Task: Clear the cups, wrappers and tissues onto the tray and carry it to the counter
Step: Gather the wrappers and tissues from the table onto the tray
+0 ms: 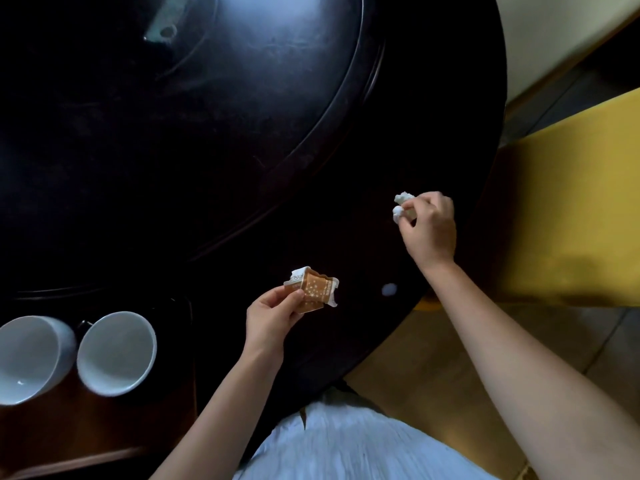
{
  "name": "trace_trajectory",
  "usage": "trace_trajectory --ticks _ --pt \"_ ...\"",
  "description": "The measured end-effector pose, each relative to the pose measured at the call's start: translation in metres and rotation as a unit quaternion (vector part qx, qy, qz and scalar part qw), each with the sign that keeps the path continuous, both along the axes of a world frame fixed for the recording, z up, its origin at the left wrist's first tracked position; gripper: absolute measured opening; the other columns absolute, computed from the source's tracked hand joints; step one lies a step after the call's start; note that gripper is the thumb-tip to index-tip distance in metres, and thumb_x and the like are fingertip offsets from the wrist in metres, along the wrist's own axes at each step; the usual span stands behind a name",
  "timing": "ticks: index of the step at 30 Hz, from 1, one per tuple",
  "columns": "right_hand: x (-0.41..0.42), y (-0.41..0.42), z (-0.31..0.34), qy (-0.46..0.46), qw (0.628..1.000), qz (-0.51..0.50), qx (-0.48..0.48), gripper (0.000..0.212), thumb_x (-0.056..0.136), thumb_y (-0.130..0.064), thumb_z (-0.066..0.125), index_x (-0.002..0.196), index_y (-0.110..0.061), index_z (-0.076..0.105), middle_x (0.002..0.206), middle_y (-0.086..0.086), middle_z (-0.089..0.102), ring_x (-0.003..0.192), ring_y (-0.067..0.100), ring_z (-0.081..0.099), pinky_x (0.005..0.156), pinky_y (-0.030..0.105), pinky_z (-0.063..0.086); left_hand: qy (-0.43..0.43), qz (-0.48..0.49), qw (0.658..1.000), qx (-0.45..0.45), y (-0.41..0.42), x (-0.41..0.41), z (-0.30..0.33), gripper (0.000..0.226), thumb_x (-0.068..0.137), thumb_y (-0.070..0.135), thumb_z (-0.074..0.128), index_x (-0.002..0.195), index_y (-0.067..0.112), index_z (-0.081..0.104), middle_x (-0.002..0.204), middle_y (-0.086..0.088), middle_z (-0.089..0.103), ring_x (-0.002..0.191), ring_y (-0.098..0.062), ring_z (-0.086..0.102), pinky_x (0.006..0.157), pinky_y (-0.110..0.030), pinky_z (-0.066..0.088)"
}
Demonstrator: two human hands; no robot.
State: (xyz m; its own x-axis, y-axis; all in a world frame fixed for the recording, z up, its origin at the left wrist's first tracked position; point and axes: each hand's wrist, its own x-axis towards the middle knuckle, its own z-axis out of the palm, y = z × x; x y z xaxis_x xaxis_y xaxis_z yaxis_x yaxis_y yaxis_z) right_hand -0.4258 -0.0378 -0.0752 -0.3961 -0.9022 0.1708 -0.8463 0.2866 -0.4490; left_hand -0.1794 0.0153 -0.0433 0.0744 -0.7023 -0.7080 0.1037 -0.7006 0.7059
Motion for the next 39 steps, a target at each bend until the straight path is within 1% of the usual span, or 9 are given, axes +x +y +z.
trace_trajectory --ticks 4,6,12,20,25,28,30,34,39 --pt "-0.005 -0.008 -0.005 -0.033 0.997 0.006 0.068 0.018 0.081 -0.01 0.066 0.097 -0.001 0.067 0.121 0.024 0.051 0.119 0.037 0.043 0.089 0.041 0.047 0.003 0.007 1.0 -0.002 -0.003 0.0 0.002 0.011 0.083 0.007 0.06 0.086 0.013 0.069 0.089 -0.007 0.073 0.084 -0.015 0.071 0.069 -0.02 0.053" --pt "-0.003 -0.012 -0.008 -0.04 0.994 0.027 0.094 0.018 0.084 -0.011 0.064 0.098 0.0 0.066 0.119 0.021 0.056 0.116 0.035 0.047 0.09 0.039 0.046 0.004 0.009 1.0 -0.006 -0.004 0.001 0.004 0.011 0.083 0.007 0.06 0.086 0.013 0.069 0.088 -0.006 0.073 0.083 -0.014 0.071 0.068 -0.019 0.054" --pt "0.007 -0.005 -0.007 0.009 0.995 0.083 0.054 0.017 0.083 -0.003 0.062 0.099 -0.001 0.066 0.099 0.014 0.07 0.097 0.031 0.06 0.079 0.037 0.051 0.0 0.022 1.0 -0.014 -0.002 0.01 0.012 0.011 0.084 0.007 0.06 0.087 0.013 0.068 0.089 -0.006 0.073 0.08 -0.011 0.071 0.068 -0.018 0.055" --pt "0.082 0.046 0.013 -0.051 0.984 0.169 0.019 0.024 0.08 -0.005 0.067 0.104 -0.007 0.067 0.106 0.007 0.07 0.103 0.02 0.062 0.089 0.02 0.042 -0.002 -0.008 0.999 -0.042 0.016 0.041 0.036 0.012 0.083 0.008 0.062 0.091 0.01 0.07 0.09 -0.01 0.074 0.086 -0.017 0.071 0.075 -0.025 0.054" --pt "0.149 0.094 0.023 -0.113 0.974 0.197 0.024 0.023 0.074 -0.002 0.072 0.096 -0.007 0.068 0.101 0.007 0.071 0.098 0.021 0.064 0.088 0.025 0.046 0.005 0.002 0.998 -0.059 0.043 0.091 0.048 0.012 0.081 0.004 0.062 0.089 0.007 0.071 0.085 -0.01 0.075 0.082 -0.02 0.071 0.073 -0.026 0.056" --pt "0.191 0.115 0.031 -0.137 0.966 0.22 0.012 0.024 0.072 -0.001 0.073 0.095 -0.007 0.069 0.1 0.006 0.071 0.096 0.018 0.063 0.091 0.017 0.042 0.026 0.026 0.998 -0.059 0.062 0.129 0.052 0.013 0.082 -0.001 0.06 0.086 0.006 0.07 0.078 -0.007 0.075 0.076 -0.018 0.071 0.065 -0.021 0.056" --pt "0.218 0.128 0.034 -0.134 0.959 0.248 0.011 0.027 0.072 -0.001 0.074 0.097 -0.007 0.068 0.102 0.007 0.071 0.098 0.018 0.063 0.093 0.014 0.037 0.028 0.028 0.997 -0.064 0.075 0.157 0.053 0.014 0.082 -0.002 0.058 0.086 0.006 0.069 0.076 -0.006 0.075 0.073 -0.016 0.071 0.063 -0.021 0.056" --pt "0.269 0.153 0.032 -0.112 0.947 0.3 0.026 0.034 0.072 -0.004 0.074 0.105 -0.011 0.067 0.106 0.005 0.07 0.102 0.017 0.062 0.094 0.017 0.042 0.002 0.034 0.998 -0.059 0.099 0.221 0.049 0.014 0.083 -0.002 0.057 0.085 0.007 0.069 0.074 -0.004 0.075 0.072 -0.015 0.07 0.062 -0.02 0.056" --pt "0.33 0.176 0.019 -0.081 0.95 0.296 0.052 0.031 0.074 -0.008 0.074 0.104 -0.012 0.068 0.106 0.004 0.07 0.102 0.017 0.062 0.09 0.02 0.048 -0.06 0.015 0.998 -0.031 0.109 0.301 0.028 0.013 0.083 0.004 0.061 0.092 0.007 0.069 0.087 -0.013 0.074 0.082 -0.025 0.071 0.076 -0.036 0.055"
